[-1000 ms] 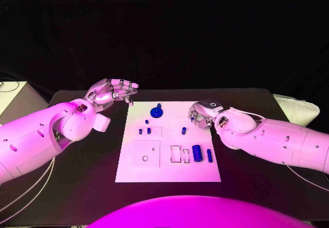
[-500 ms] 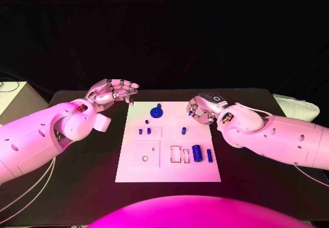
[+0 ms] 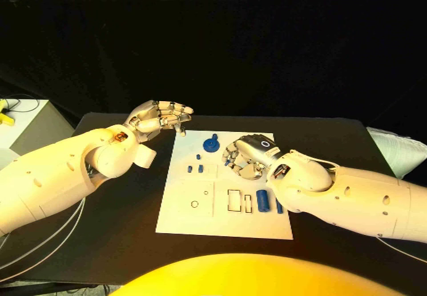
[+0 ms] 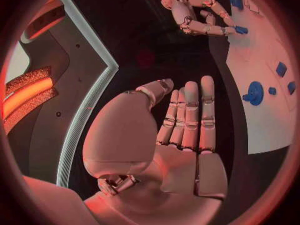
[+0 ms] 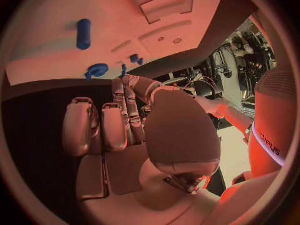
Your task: Assemble the parts on the task board
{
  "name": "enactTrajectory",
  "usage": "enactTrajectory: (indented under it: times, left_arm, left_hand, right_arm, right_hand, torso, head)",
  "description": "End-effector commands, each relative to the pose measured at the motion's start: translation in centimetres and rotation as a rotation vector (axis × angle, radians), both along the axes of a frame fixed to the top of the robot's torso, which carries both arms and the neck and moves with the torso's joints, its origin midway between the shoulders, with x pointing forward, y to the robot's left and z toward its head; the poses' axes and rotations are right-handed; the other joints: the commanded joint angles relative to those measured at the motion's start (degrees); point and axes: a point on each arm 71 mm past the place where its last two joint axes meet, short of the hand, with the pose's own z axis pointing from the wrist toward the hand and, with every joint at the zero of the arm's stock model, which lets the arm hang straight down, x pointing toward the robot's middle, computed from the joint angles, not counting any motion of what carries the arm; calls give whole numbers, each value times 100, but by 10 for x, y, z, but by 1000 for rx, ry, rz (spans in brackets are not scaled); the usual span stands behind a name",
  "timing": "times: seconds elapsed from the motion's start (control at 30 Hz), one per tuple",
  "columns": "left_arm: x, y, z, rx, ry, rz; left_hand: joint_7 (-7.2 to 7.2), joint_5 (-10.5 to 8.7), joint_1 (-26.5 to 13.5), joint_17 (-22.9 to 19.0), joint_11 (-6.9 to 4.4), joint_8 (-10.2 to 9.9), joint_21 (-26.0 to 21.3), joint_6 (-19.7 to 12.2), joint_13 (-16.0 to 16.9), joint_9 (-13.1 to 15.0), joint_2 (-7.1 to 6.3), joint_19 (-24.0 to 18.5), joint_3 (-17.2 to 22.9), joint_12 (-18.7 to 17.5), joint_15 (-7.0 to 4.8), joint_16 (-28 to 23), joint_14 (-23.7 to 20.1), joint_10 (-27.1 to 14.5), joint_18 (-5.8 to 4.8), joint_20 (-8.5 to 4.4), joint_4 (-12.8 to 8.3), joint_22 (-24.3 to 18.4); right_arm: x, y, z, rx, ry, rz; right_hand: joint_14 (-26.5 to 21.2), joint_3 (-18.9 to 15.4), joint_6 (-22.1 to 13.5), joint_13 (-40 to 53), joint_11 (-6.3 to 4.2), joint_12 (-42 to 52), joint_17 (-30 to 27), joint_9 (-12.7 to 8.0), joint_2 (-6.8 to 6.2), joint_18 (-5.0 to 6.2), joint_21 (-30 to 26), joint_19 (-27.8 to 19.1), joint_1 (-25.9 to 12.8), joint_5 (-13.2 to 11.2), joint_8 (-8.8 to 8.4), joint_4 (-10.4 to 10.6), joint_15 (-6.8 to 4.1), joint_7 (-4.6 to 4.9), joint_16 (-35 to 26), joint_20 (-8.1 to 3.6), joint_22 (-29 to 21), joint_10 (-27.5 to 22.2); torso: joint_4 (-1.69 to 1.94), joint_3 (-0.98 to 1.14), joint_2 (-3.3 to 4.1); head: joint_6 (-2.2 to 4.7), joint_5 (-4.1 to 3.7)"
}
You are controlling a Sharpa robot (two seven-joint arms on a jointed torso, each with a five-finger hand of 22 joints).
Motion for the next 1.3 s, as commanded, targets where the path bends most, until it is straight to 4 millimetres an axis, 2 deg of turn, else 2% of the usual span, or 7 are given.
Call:
enactTrajectory:
  times: [0.03,0.17,0.27,0.47,0.73,0.97,1.3]
  left_arm:
    - [-1,-4,1,-17,3,-7]
    - [-2,-6,1,-19,3,-6]
    - [-2,-8,2,-20,3,-6]
    - [-3,-10,2,-22,3,-7]
    - [-3,-10,2,-23,4,-8]
    - [-3,-11,1,-24,7,-9]
    - [-3,-11,-1,-24,11,-10]
  left_hand:
    - [25,-9,30,-8,21,13,-31,9,-8,-6,14,35,-34,-30,7,-23,-12,-5,86,6,0,-8]
    - [25,-9,30,-8,21,13,-31,9,-8,-6,14,35,-34,-30,7,-23,-12,-5,86,6,0,-8]
    - [25,-9,30,-8,21,13,-31,9,-8,-6,14,35,-34,-30,7,-23,-12,-5,86,6,0,-8]
    - [27,-8,34,-9,22,16,-36,12,-11,-8,18,39,-37,-33,8,-27,-10,-6,86,6,1,-12]
    - [27,-8,34,-9,22,16,-36,12,-11,-8,18,39,-37,-33,8,-27,-10,-6,86,6,1,-12]
    - [28,-7,39,-11,24,22,-43,17,-16,-9,23,45,-43,-37,9,-34,-8,-4,86,7,2,-19]
    - [28,-7,39,-11,24,22,-43,17,-16,-9,23,45,-43,-37,9,-34,-8,-4,86,7,2,-19]
  right_arm:
    - [-6,9,-6,-19,-10,47]
    - [-13,24,-16,-25,9,78]
    - [-17,33,-23,-34,24,95]
    - [-22,46,-32,-45,46,118]
    - [-25,54,-38,-50,59,132]
    - [-27,56,-41,-55,67,141]
    - [-29,57,-44,-70,80,147]
  right_hand:
    - [261,23,23,11,-181,-12,-6,-6,23,-74,6,239,0,29,15,-4,-50,9,28,-47,464,220]
    - [260,28,20,12,-180,-16,-13,-3,23,-70,-14,234,2,33,15,-7,-50,10,25,-48,455,220]
    - [260,29,19,12,-180,-16,-13,-2,23,-69,-18,233,2,34,15,-8,-51,10,25,-48,452,220]
    - [258,35,16,13,-179,-20,-22,1,23,-67,-27,231,2,38,15,-11,-50,13,19,-48,449,219]
    - [255,46,7,16,-175,-29,-35,8,23,-63,-47,226,-1,48,14,-16,-48,18,13,-49,440,218]
    - [255,46,7,16,-175,-29,-35,8,23,-63,-47,226,-1,48,14,-16,-48,18,13,-49,440,218]
    - [253,51,4,18,-173,-33,-39,11,22,-65,-40,226,-3,52,13,-19,-47,21,12,-49,445,218]
  torso:
    - [11,-5,2]
    - [1,-2,4]
    - [-6,2,1]
    - [7,3,4]
    - [-11,5,1]
    - [-8,6,1]
    - [-3,2,5]
  head:
    - [0,84]
    - [0,174]
    - [0,273]
    - [0,320]
    - [0,390]
    - [0,450]
    - [0,462]
